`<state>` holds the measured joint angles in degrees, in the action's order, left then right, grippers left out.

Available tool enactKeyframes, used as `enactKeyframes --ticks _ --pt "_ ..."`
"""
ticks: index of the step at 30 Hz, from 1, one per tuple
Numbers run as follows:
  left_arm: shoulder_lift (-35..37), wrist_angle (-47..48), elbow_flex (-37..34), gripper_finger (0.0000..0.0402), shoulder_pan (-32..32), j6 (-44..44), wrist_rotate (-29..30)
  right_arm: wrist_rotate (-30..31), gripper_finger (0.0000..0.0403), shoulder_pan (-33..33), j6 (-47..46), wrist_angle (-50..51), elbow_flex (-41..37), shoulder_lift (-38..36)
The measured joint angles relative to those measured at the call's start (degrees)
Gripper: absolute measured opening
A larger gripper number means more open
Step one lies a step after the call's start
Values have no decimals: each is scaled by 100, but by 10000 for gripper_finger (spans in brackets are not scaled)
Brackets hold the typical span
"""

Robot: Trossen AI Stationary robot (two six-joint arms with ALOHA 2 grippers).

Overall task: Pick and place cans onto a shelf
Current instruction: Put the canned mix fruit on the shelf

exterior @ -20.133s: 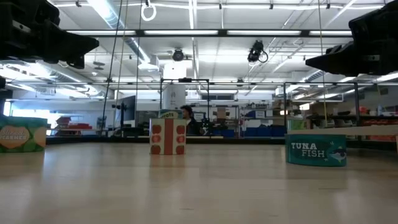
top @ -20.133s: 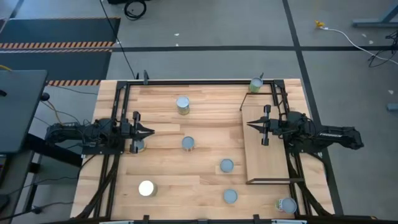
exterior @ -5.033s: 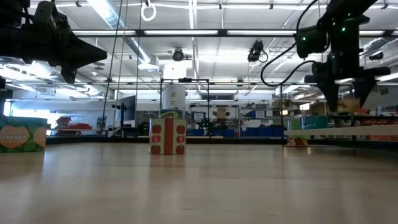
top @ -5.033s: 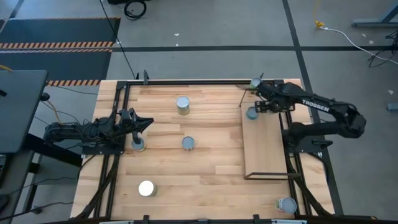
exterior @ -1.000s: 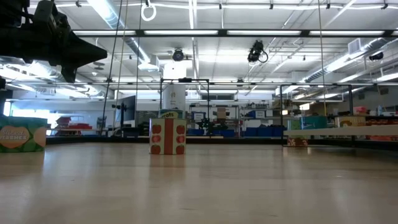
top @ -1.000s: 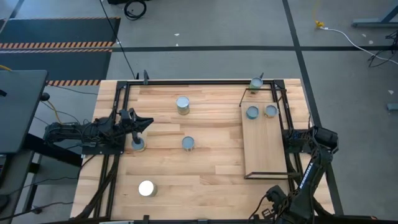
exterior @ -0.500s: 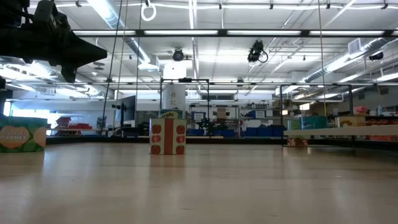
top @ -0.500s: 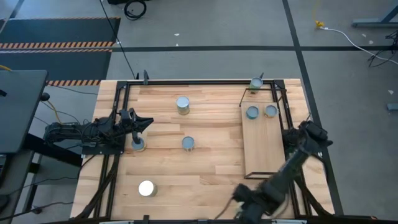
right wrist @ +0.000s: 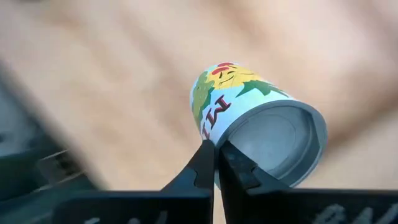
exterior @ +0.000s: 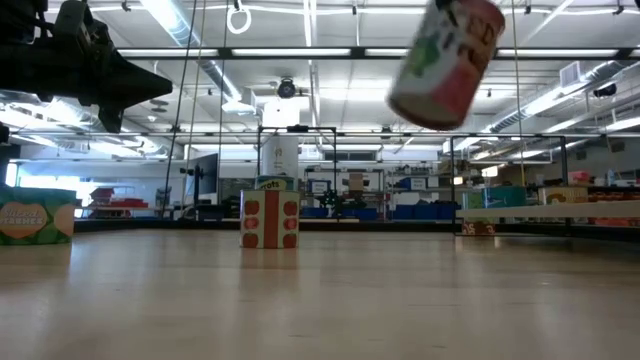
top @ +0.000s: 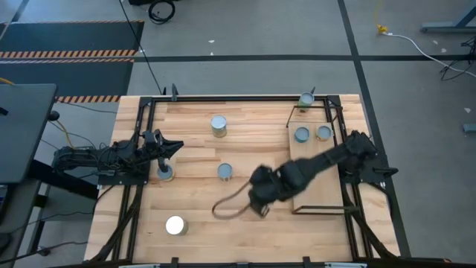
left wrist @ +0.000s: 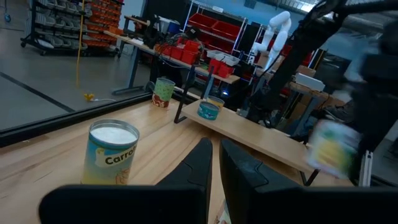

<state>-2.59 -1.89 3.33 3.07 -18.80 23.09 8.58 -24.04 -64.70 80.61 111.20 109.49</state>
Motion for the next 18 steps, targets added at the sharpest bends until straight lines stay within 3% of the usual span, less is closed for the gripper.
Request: enactKeyframes --ticks 3,9,13,18 --pt "0 1 0 37 1 3 1 216 9 438 109 986 126 -13" --pt "-2 -5 0 36 0 -1 0 179 9 1219 492 941 -292 -199" --pt "-2 -27 0 36 1 -2 0 160 9 1533 537 900 -818 -656" --pt "-1 -48 0 36 0 0 2 -154 9 1839 121 929 -2047 -1695"
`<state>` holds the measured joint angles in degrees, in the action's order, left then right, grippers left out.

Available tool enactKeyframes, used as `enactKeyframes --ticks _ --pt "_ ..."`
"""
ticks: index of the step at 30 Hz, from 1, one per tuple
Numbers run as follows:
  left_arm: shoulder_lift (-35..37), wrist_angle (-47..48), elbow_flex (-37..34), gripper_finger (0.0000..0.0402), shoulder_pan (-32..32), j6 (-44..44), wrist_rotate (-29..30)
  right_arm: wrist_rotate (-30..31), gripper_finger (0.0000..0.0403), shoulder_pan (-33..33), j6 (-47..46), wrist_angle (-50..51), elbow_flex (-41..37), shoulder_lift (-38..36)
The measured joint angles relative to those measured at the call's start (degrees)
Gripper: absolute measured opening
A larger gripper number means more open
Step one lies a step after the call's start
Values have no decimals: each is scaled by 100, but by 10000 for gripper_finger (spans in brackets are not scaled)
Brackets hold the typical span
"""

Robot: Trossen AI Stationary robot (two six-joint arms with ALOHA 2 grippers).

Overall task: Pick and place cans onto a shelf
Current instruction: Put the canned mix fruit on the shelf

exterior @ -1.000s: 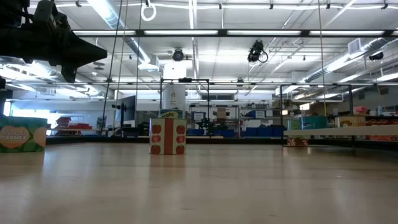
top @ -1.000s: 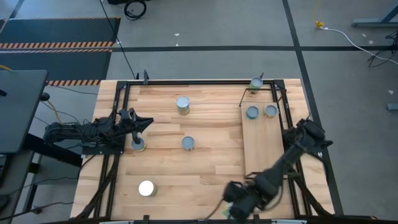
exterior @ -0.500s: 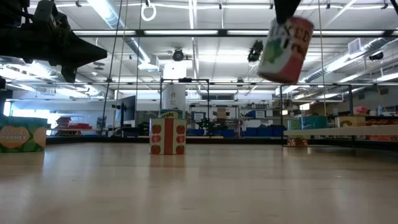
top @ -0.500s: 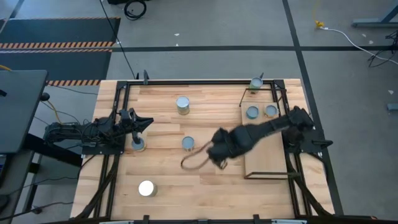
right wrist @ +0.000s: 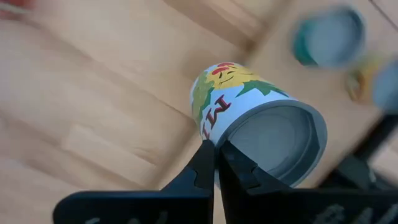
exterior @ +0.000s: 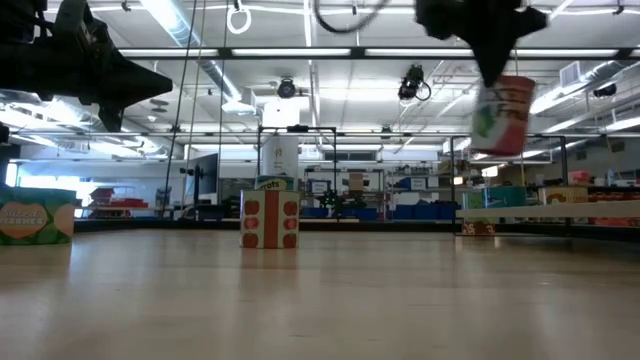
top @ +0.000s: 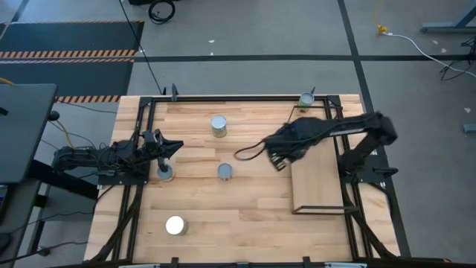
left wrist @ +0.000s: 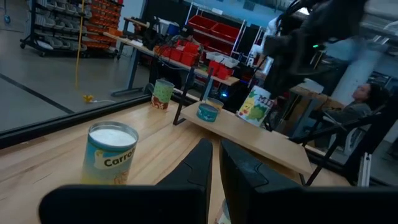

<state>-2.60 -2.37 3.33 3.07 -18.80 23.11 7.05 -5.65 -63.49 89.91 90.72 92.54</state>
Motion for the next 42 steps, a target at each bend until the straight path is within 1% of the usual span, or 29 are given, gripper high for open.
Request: enactKeyframes --ticks 4,7,10,14,17,21,24,26,29,34,36,38,42 --pt "-1 -2 0 36 2 -2 0 -275 9 238 -512 20 -944 -738" --pt "-1 -96 0 36 2 -114 -13 -418 9 370 -623 8 -1394 -1038" --pt "-1 -407 0 36 4 -1021 -111 -478 9 547 -676 11 -1718 -1184" --pt "-1 -620 0 36 4 -2182 -133 -691 9 811 -247 -265 -1955 -1093" --pt "-1 -677 0 36 1 -2693 -71 -730 9 867 -25 -691 -1965 -888" --pt "1 -751 0 36 -15 -2541 577 -728 9 967 306 -718 -1965 -620" --pt "-1 -928 0 36 -13 -2554 843 -642 9 1092 587 -542 -1965 -462" --pt "1 -1084 24 36 -13 -2553 851 -615 9 1186 870 -579 -1965 -399" --pt "-34 -921 283 36 -13 -2547 822 -693 10 1310 1228 -686 -1965 -348" --pt "-397 -202 1099 36 -167 -2135 860 -929 15 1414 1591 -708 -1965 -348" --pt "-641 32 1488 36 -276 -1828 1001 -946 25 1433 1667 -681 -1965 -356" --pt "-972 161 1899 38 -420 -1473 1162 -1036 45 1467 1717 -678 -1962 -361" --pt "-1629 123 2604 49 -767 -629 1445 -1473 104 1606 1716 -479 -1620 -362"
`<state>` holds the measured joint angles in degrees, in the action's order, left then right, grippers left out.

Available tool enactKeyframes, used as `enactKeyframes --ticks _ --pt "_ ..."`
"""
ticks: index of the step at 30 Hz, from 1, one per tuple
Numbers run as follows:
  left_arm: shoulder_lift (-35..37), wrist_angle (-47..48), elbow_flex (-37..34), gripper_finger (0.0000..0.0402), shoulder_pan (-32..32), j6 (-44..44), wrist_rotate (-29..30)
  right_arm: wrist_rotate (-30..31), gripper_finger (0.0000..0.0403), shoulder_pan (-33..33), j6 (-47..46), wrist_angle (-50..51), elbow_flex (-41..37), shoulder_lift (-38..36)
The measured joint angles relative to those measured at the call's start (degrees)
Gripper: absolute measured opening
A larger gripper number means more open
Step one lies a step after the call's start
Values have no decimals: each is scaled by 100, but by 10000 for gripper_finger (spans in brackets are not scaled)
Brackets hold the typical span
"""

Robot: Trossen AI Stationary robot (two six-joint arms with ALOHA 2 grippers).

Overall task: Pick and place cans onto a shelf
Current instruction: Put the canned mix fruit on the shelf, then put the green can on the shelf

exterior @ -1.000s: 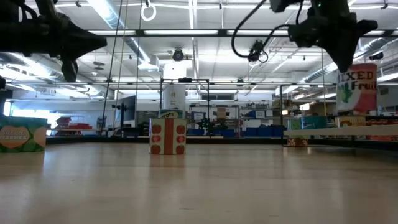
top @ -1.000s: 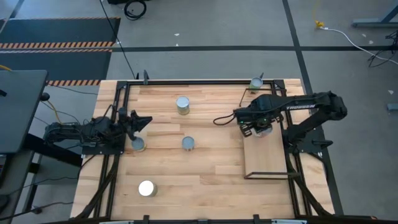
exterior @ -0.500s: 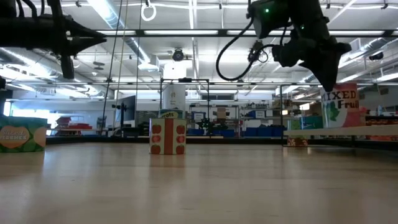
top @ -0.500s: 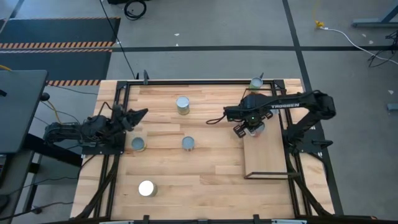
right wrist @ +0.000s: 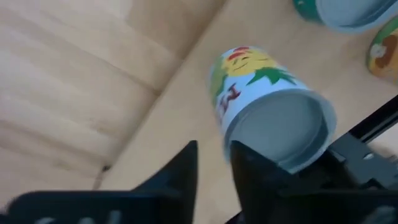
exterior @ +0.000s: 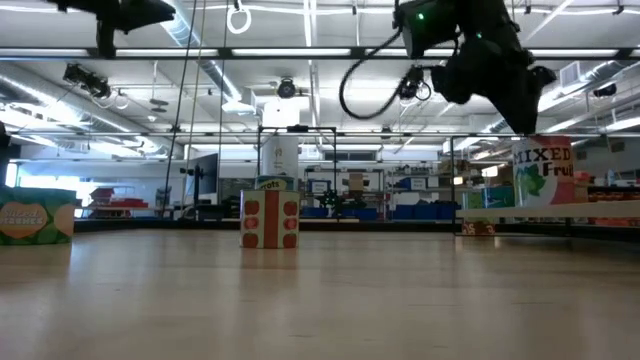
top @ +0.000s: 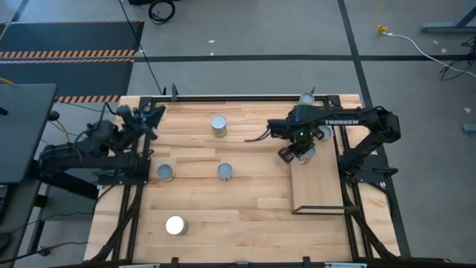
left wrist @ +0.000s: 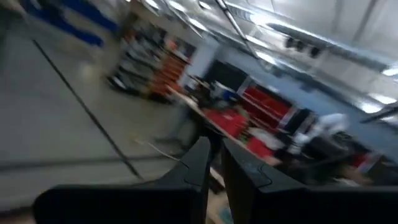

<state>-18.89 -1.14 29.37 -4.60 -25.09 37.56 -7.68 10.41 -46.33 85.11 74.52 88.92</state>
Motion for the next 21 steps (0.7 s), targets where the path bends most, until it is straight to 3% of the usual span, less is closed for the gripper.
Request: enactKeyframes --ticks 2,5,10,13,18,21 --pt "-312 -129 253 56 -193 567 128 43 138 67 -31 111 385 0" --pt "-769 -448 517 67 -534 1217 168 577 186 212 83 319 1138 0" --pt "-1450 -904 741 83 -1082 1253 -429 1903 240 789 529 421 2395 -9" --pt "-1853 -924 856 91 -1349 1146 -584 2508 255 1429 1107 212 2831 -13" --pt "-2232 -989 1086 98 -1666 737 -795 2300 261 2765 1877 -530 2773 18" --pt "-2327 -977 1185 98 -1801 956 -1025 2542 251 3321 2138 -585 2636 277"
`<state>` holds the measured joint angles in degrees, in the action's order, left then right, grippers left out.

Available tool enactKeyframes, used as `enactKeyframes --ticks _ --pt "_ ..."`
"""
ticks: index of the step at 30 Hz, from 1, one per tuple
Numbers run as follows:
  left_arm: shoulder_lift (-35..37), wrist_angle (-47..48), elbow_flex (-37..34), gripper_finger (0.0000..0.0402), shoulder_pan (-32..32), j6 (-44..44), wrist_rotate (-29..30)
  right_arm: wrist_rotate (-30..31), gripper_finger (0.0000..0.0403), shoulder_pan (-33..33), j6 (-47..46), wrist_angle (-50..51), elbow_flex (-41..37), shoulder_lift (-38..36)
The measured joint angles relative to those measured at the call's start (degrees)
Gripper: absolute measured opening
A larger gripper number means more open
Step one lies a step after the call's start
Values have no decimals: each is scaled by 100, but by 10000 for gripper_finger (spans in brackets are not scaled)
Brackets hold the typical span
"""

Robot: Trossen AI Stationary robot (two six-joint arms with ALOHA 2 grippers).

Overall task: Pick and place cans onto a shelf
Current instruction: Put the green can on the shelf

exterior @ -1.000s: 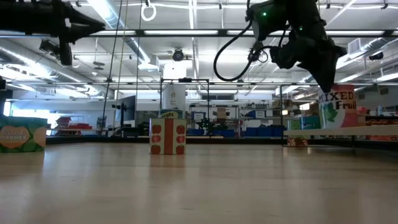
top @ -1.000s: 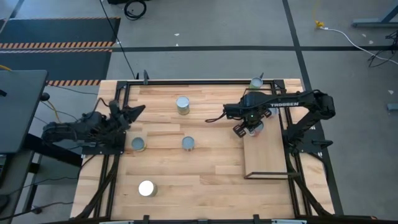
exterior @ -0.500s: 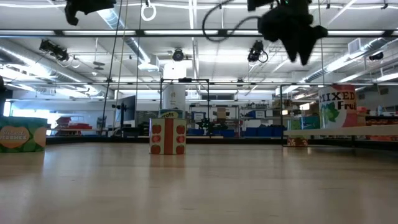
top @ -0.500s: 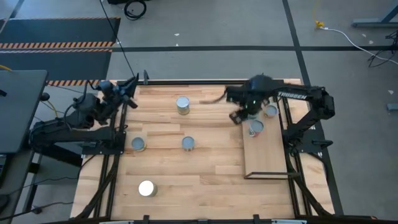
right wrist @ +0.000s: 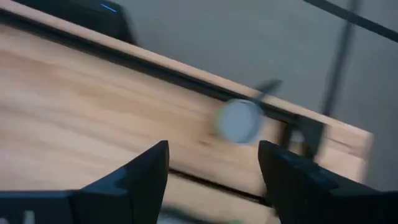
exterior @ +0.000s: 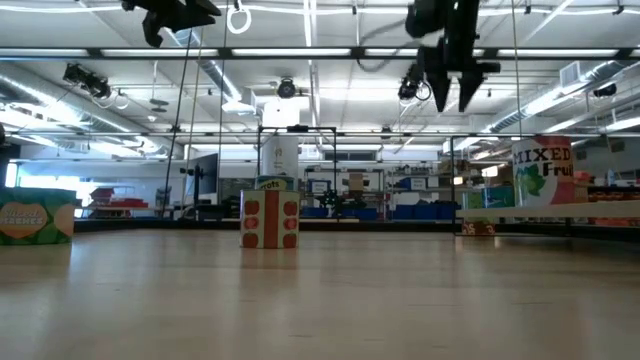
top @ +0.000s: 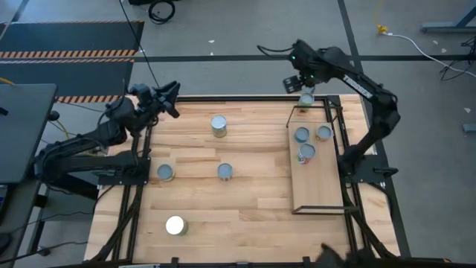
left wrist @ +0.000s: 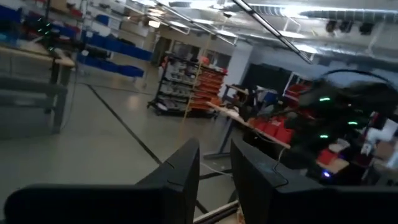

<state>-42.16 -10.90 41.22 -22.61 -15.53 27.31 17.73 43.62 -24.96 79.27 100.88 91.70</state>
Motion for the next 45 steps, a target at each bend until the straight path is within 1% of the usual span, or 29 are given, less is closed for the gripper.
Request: enactKeyframes --ticks 2,5,8,10,17,20,24,27,30,33,36,41,43,45 --pt "-34 0 50 98 -110 143 -73 141 241 273 73 123 -80 293" --pt "-34 -34 62 98 -312 373 -286 59 226 552 193 116 -207 770" --pt "-36 -11 62 98 -483 679 -636 1 215 658 418 -74 -234 1209" --pt "-35 12 62 98 -565 927 -765 -8 211 701 531 -223 -236 1444" --pt "-62 331 64 98 -743 2066 -878 -447 209 968 517 -147 -242 2003" --pt "-69 504 65 98 -881 2356 -877 -677 209 1091 432 -180 -242 2232" --pt "-94 606 62 98 -1071 2600 -871 -665 206 1160 332 -332 -243 2426" --pt "-124 607 64 98 -1198 2706 -870 -786 195 1206 170 -357 -242 2523" --pt "-141 665 65 98 -1262 2673 -870 -979 171 1233 113 -267 -242 2558" --pt "-135 709 65 98 -1272 2655 -870 -965 136 1234 112 -247 -242 2573" --pt "-139 722 65 98 -1270 2651 -872 -854 94 1234 132 -230 -240 2592" --pt "-139 696 65 98 -1270 2628 -872 -728 21 1234 517 -232 -238 2575" --pt "-137 661 65 98 -1270 2631 -872 -726 11 1232 747 -288 -243 2505" --pt "-136 663 65 98 -1270 2633 -872 -662 13 1203 921 -316 -255 2340"
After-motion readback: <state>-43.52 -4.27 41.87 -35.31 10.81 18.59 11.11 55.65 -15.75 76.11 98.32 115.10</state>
